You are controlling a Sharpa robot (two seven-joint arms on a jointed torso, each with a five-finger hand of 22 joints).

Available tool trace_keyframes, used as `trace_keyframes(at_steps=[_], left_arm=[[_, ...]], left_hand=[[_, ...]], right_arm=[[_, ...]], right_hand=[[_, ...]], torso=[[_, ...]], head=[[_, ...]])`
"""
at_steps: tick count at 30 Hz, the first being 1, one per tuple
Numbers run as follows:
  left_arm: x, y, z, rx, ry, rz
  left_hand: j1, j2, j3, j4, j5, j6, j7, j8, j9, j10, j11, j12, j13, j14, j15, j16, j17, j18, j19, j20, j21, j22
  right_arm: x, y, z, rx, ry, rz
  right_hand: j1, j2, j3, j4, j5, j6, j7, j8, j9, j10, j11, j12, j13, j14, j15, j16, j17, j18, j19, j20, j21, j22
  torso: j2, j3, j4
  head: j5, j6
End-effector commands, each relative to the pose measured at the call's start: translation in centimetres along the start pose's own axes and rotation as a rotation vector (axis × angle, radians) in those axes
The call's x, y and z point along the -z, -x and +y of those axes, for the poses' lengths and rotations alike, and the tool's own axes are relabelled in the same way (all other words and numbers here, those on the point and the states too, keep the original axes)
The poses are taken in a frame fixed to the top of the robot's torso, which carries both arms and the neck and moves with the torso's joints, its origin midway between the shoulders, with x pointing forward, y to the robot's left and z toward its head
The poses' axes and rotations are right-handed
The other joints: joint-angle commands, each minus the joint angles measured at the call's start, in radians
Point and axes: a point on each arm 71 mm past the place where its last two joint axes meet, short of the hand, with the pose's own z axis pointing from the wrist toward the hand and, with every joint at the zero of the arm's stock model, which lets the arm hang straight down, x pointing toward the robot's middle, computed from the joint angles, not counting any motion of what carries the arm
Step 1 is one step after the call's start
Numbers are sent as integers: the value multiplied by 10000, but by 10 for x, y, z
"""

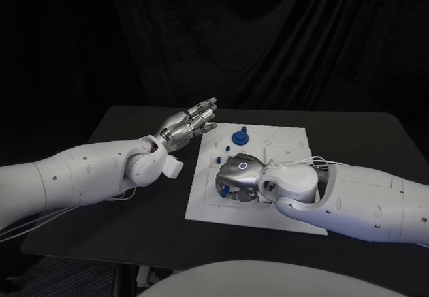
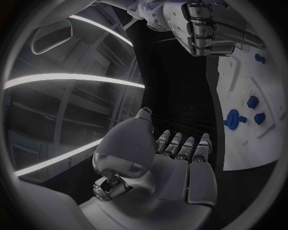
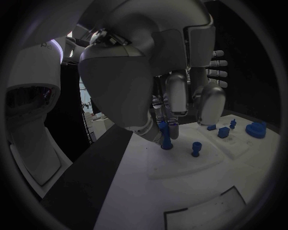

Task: Assemble the parts on the task board

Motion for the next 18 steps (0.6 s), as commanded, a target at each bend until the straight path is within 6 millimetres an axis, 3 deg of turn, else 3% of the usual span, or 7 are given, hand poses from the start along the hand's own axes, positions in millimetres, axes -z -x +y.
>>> trace_keyframes(at_steps=[1,5,6,7,9,14,18], left_arm=[[0,-1,0,115,-73,141],[0,-2,1,116,-68,145],[0,-2,1,117,-67,146],[0,-2,1,118,-66,148],[0,-2,1,121,-64,150],[0,-1,2,118,-54,139],[1,-1,3,118,-35,119]], left_hand=[[-17,91,-49,-13,34,-9,41,-12,0,-34,10,-22,-16,17,50,25,12,66,50,2,38,2],[-16,102,-48,-15,43,-16,40,-14,-1,-36,12,-27,-16,22,54,27,14,65,50,3,38,1],[-16,102,-48,-15,43,-16,40,-14,-1,-36,12,-27,-16,22,54,27,14,65,50,3,38,1],[-16,102,-48,-15,43,-16,40,-14,-1,-36,12,-27,-16,22,54,27,14,65,50,3,38,1],[-15,106,-48,-16,46,-20,40,-15,-2,-37,13,-33,-17,21,55,27,13,64,46,4,34,-2],[-15,106,-48,-16,46,-20,40,-15,-2,-37,13,-33,-17,21,55,27,13,64,46,4,34,-2],[-14,112,-48,-16,50,-20,40,-15,-2,-39,14,-37,-18,17,57,25,12,63,43,4,32,-5]], right_arm=[[0,-2,-1,145,-202,111],[0,-2,0,150,-154,109],[0,-2,0,145,-153,113],[-1,-2,0,105,-155,129],[-1,-2,-1,-32,-162,158],[0,-3,-3,-264,-210,189],[2,-4,-5,-495,-291,199]], right_hand=[[94,-24,-31,-58,10,71,-3,-38,10,-24,-7,58,14,-90,-2,-82,-41,29,-71,-19,-66,1572],[-327,-186,-23,185,28,-979,-178,-684,-226,-1009,172,-432,-105,-236,100,-248,-258,61,-247,4,-351,1497],[-422,-254,-18,250,32,-1310,-385,-726,-305,-1299,239,-588,-160,-268,136,-281,-303,67,-293,40,-432,1477],[-572,-382,-31,348,28,-2083,-798,-709,-497,-1802,318,-849,-243,-354,199,-368,-425,91,-379,100,-587,1439],[-688,-442,-168,413,17,-2943,-1069,-710,-745,-2449,351,-1060,-329,-425,237,-427,-509,123,-459,157,-745,1405],[-763,-423,-704,567,30,-4670,-1311,-782,-1196,-3238,423,-1011,-341,-559,304,-525,-658,173,-588,243,-1040,1350],[-764,-415,-946,721,38,-4889,-1346,-775,-1293,-3451,456,-994,-312,-643,331,-591,-760,205,-682,269,-1240,1308]], torso=[[2,2,5],[-3,0,9],[-8,-1,10],[-10,-3,12],[-13,-6,10],[-13,-7,0],[-13,-6,10]], head=[[-11,0],[-36,0],[-27,0],[-21,0],[-9,0],[1,0],[-32,0]])
